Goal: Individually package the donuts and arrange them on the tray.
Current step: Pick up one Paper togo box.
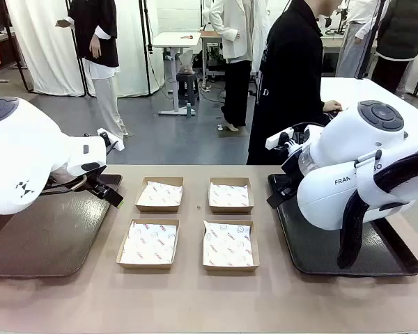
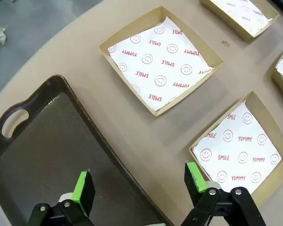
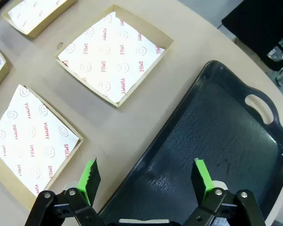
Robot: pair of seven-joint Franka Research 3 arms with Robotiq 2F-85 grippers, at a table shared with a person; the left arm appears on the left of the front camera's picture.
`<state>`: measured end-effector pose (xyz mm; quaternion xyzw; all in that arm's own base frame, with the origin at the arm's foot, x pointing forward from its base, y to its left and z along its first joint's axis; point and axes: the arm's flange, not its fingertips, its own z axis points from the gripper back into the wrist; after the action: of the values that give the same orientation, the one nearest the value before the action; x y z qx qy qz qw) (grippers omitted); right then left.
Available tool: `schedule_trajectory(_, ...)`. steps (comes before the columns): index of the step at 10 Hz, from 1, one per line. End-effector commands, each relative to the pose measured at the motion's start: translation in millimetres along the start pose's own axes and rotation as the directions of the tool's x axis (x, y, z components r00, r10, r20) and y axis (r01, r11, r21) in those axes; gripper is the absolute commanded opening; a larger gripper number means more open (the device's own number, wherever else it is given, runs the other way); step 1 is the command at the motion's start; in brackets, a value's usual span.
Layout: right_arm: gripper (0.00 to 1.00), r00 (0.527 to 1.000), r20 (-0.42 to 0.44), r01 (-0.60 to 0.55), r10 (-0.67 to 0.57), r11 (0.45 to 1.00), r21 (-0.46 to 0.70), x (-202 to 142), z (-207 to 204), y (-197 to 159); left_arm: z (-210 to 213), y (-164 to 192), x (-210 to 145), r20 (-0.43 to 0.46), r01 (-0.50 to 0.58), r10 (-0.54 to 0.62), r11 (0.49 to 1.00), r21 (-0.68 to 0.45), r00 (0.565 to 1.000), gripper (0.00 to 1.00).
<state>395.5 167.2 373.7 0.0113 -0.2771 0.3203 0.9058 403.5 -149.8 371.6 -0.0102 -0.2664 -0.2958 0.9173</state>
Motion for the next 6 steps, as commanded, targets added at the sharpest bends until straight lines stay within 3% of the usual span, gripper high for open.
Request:
schedule_trajectory(1, 1.00, 1.000, 0.000, 0.000, 0.000, 1.000, 0.000, 0.0, 0.0, 0.0, 0.0, -0.1, 0.0, 0.000, 0.000, 0.000, 1.000, 0.000, 1.000, 1.00)
schedule_trajectory(6, 1.00, 1.000, 0.000, 0.000, 0.000, 1.000, 0.000, 0.0, 0.0, 0.0, 0.0, -0.1, 0.0, 0.000, 0.000, 0.000, 1.000, 0.000, 1.000, 1.00)
